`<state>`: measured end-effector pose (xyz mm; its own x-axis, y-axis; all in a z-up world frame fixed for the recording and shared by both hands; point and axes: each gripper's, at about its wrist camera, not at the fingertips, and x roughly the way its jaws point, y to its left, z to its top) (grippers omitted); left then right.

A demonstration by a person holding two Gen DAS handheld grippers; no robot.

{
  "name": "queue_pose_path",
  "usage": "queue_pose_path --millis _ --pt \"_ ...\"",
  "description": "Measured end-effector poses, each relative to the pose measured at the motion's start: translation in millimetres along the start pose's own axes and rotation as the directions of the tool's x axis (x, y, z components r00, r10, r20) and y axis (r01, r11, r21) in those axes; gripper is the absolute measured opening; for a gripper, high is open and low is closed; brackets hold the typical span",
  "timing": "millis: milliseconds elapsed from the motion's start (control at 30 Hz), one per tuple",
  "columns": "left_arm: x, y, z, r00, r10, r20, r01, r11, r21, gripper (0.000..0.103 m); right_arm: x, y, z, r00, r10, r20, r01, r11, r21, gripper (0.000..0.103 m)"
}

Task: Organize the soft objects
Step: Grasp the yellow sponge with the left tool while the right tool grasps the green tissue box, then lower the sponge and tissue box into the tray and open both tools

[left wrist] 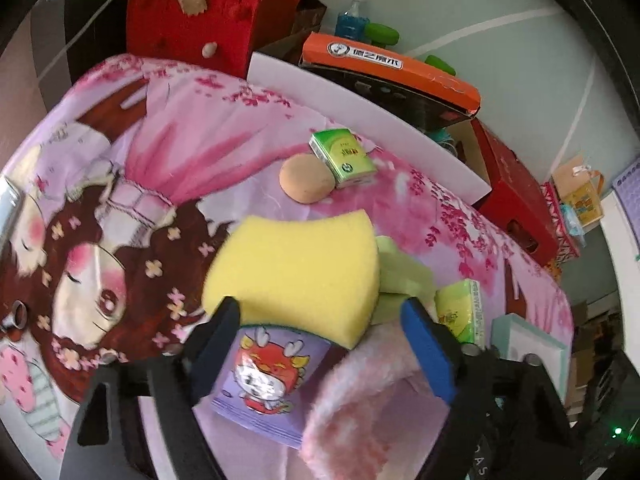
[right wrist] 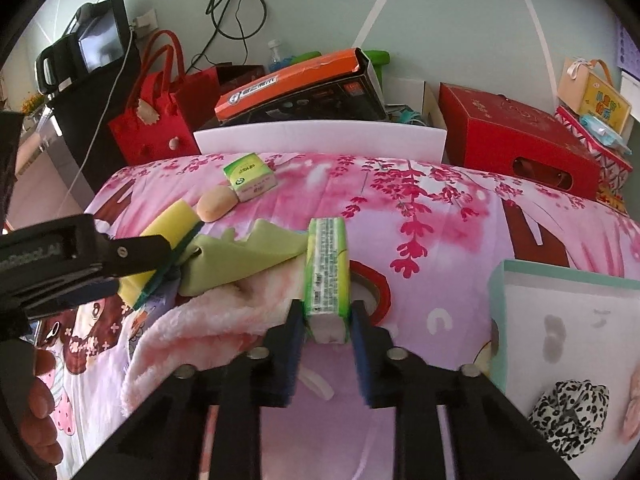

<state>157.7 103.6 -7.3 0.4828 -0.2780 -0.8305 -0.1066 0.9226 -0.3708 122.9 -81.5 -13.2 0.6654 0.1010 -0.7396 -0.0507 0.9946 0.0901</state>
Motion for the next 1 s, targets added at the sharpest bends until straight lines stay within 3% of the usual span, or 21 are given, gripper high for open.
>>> queue_pose_path --millis 133,267,500,1000 --pt "1.0 1.1 -0.7 1.000 -0.006 0.005 0.006 1.000 -0.002 0.045 -0.8 -1.6 -0.5 1.000 0.006 -0.005 -0.006 1.000 0.005 0.024" --pt "1.9 1.4 -1.5 0.999 -0.047 0.005 0.047 0.999 -0.017 0.034 -1.8 -2.0 -0.8 1.000 0.003 -0.010 -0.003 1.000 0.003 0.024" --pt "-2.2 -1.4 -1.0 0.999 -0.045 0.017 0.045 0.999 0.009 0.018 -2.6 -2.4 -1.4 1.000 0.005 -0.015 -0.005 1.000 0.003 0.024" --pt "-46.4 -29.0 -1.6 0.991 -0.050 0.121 0.037 0.994 0.102 0.017 -37.0 -8.9 7.1 0.998 0.016 0.055 -0.017 1.000 0.012 0.023"
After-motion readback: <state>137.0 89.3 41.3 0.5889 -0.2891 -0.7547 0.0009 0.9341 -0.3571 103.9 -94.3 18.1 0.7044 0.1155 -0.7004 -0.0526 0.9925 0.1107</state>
